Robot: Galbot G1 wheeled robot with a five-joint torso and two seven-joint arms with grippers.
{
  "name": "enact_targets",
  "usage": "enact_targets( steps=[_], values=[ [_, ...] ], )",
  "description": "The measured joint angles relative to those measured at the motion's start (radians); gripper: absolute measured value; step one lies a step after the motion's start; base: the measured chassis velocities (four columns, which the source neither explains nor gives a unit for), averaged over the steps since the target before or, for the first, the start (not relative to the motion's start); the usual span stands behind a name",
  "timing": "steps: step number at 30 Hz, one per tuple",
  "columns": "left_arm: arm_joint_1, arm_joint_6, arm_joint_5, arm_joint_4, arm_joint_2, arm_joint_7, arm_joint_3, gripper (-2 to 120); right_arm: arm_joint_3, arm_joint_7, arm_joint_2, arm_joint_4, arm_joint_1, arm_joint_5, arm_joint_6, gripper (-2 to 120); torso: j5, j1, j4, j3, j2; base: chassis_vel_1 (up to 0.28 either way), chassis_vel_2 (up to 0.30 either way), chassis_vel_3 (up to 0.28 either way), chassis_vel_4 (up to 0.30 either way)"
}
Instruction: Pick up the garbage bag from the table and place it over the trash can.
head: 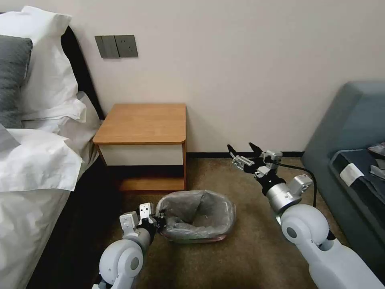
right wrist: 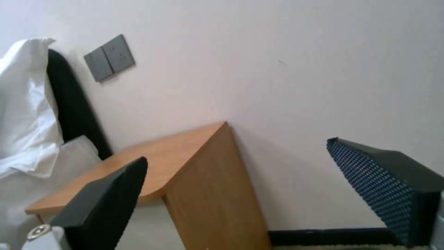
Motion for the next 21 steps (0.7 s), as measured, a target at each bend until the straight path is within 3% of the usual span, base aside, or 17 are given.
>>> enact_targets(
  steps=[5, 21],
  values=[
    [0.006, -0.012, 0.016, 0.028, -0.009, 0.001, 0.003, 2, -0.001, -0.017, 0.026, -0.007, -0.002, -0.001, 0.012, 100, -0.0001, 0.0, 0.0, 0.0, 0.0, 0.0, 0.0, 0.0, 0.0],
    [0.018, -0.024, 0.04, 0.024, -0.032, 0.004, 0.007, 59, -0.015, -0.047, 0.04, -0.018, -0.012, -0.015, 0.028, 100, -0.0001, 0.0, 0.0, 0.0, 0.0, 0.0, 0.0, 0.0, 0.0]
  ],
)
